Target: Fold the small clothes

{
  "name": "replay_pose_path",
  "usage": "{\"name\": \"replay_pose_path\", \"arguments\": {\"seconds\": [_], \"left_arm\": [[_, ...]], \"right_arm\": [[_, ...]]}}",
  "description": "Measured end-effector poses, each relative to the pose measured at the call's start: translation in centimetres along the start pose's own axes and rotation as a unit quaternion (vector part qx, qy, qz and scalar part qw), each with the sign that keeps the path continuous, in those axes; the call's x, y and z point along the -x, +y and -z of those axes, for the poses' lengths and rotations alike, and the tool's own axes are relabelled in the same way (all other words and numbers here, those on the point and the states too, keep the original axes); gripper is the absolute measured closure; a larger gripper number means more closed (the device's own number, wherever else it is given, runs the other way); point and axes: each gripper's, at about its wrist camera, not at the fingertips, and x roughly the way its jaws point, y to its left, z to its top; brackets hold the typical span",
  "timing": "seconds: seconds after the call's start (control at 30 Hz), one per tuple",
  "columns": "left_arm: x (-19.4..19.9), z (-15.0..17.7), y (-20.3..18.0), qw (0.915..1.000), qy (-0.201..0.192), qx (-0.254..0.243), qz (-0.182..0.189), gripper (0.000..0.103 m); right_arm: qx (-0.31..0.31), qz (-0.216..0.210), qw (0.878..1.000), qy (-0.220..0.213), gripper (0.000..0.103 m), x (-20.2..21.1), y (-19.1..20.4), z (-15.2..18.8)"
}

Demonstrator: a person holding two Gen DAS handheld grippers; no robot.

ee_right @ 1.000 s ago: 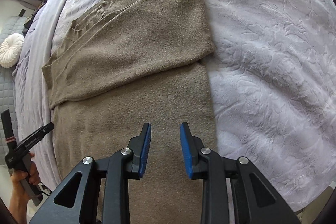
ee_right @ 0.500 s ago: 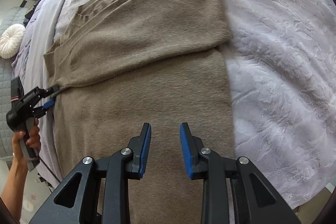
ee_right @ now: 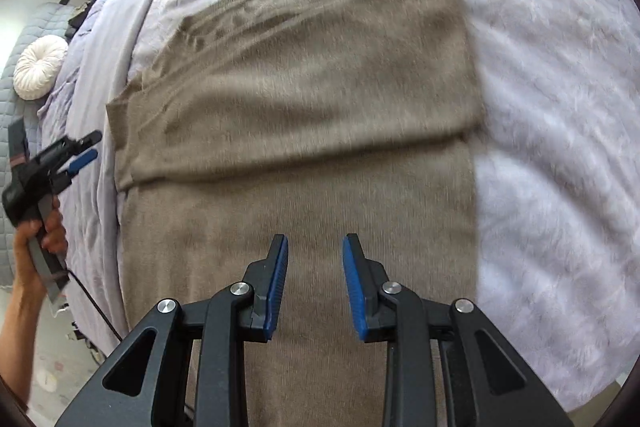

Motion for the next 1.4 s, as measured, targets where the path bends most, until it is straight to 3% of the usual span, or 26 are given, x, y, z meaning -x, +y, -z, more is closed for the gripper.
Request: {"name": "replay_pose_path", "arguments": {"seconds": [0.17, 0.33, 0.43, 0.57, 0.63, 1.03, 1.1, 1.13, 1.17, 1.3, 1.33, 1.37, 1.4], "left_arm": [[-3.4, -1.3, 0.5, 0.9963, 0.0, -0.001, -0.085, 0.056], [-4.4, -1.7, 3.4, 0.9983, 0.007, 0.035, -0.047, 0.052], [-3.0, -1.3, 4.2, 0.9981, 0.008, 0.032, -0.052, 0.051], [-1.6, -0.4, 3.5, 0.9972, 0.024, 0.023, -0.067, 0.051], [-1.0, 0.8, 3.2, 0.9963, 0.045, 0.013, -0.073, 0.051], [4.6, 9.8, -2.8, 0.9903, 0.102, -0.08, -0.05, 0.051], [5.2, 11.5, -3.8, 0.988, 0.112, -0.093, -0.05, 0.036], [5.6, 12.0, -4.1, 0.9877, 0.11, -0.097, -0.053, 0.014], [6.0, 12.5, -4.5, 0.988, 0.102, -0.102, -0.055, 0.01], [7.9, 15.1, -4.9, 0.9866, 0.101, -0.118, -0.05, 0.009], [8.0, 15.6, -5.1, 0.9861, 0.105, -0.119, -0.048, 0.009], [7.9, 15.6, -5.3, 0.9853, 0.109, -0.122, -0.049, 0.0], [8.0, 15.9, -5.5, 0.9843, 0.112, -0.125, -0.055, 0.0]], "right_arm": [[0.028, 0.039, 0.998, -0.041, 0.074, -1.1, 0.3, -4.7], [-0.002, 0.072, 0.997, -0.033, 0.075, -4.3, -2.8, -9.1], [-0.046, 0.041, 0.998, -0.022, 0.077, -4.7, -4.7, -9.9], [-0.042, 0.057, 0.997, -0.028, 0.073, -2.7, -4.5, -9.6], [-0.049, 0.042, 0.998, -0.025, 0.073, -1.7, -4.5, -9.0], [-0.041, 0.008, 0.999, 0.002, 0.063, 1.2, -2.3, -2.4], [-0.035, 0.009, 0.999, 0.002, 0.06, 1.8, -1.8, -1.2], [-0.029, 0.01, 1.0, 0.002, 0.057, 2.2, -1.4, -0.5], [-0.027, 0.01, 1.0, 0.001, 0.055, 2.6, -1.4, 0.0], [-0.02, 0.007, 1.0, 0.003, 0.052, 3.7, -0.8, 1.9], [-0.022, 0.005, 1.0, 0.004, 0.049, 3.9, -0.9, 2.5], [-0.024, 0.004, 1.0, 0.005, 0.043, 4.0, -1.0, 2.9], [-0.025, 0.004, 1.0, 0.006, 0.039, 4.0, -1.0, 3.3]]}}
